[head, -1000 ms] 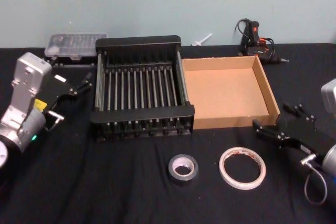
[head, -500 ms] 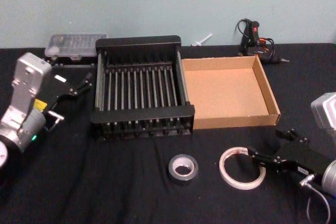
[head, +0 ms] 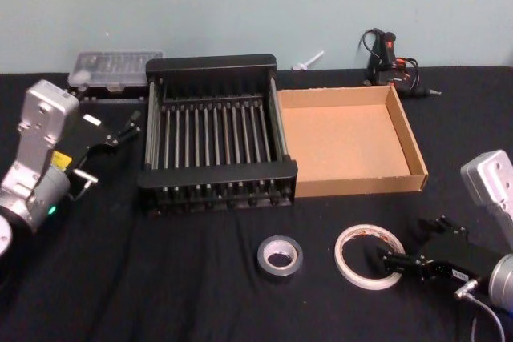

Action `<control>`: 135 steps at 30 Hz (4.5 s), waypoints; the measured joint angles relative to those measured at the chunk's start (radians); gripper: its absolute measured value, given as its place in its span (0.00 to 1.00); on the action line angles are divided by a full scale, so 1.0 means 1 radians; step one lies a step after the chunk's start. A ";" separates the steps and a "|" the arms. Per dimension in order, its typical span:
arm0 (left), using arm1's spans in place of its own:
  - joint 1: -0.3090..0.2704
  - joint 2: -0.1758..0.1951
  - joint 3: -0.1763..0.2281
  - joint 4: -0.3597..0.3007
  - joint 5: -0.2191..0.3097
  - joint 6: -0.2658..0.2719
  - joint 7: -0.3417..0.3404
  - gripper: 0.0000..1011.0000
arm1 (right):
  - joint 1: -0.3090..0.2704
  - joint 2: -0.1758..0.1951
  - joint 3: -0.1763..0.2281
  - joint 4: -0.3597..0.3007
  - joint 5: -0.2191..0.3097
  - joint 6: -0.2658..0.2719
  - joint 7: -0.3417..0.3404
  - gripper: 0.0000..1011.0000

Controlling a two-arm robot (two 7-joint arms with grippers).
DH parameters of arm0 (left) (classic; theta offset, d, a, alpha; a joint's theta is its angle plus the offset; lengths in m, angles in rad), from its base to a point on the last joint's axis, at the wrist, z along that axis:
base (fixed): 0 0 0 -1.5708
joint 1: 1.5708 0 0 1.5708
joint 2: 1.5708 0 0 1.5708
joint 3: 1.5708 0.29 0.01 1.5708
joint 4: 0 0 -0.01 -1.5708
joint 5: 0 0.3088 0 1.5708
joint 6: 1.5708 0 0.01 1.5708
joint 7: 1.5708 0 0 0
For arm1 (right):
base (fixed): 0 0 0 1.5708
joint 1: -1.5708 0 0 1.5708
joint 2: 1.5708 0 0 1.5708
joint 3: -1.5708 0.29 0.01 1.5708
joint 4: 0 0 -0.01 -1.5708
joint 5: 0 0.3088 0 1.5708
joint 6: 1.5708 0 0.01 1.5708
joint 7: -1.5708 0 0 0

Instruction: Pick up the white tape and place it into the black box , Pick up the silver tape and place it into the brown box.

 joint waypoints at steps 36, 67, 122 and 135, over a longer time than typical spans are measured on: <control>0.000 0.000 0.000 0.000 0.000 0.000 0.000 0.99 | 0.015 -0.069 0.008 0.046 -0.104 0.050 0.026 0.99; 0.000 0.000 0.000 0.000 0.000 0.000 0.000 0.99 | 0.014 -0.065 0.006 0.045 -0.098 0.048 0.024 0.88; 0.000 0.000 0.000 0.000 0.000 0.000 0.000 0.99 | 0.005 -0.081 0.045 0.018 -0.101 0.018 0.074 0.08; 0.000 0.000 0.000 0.000 0.000 0.000 0.000 0.99 | 0.055 -0.075 0.073 -0.014 -0.106 -0.030 0.094 0.08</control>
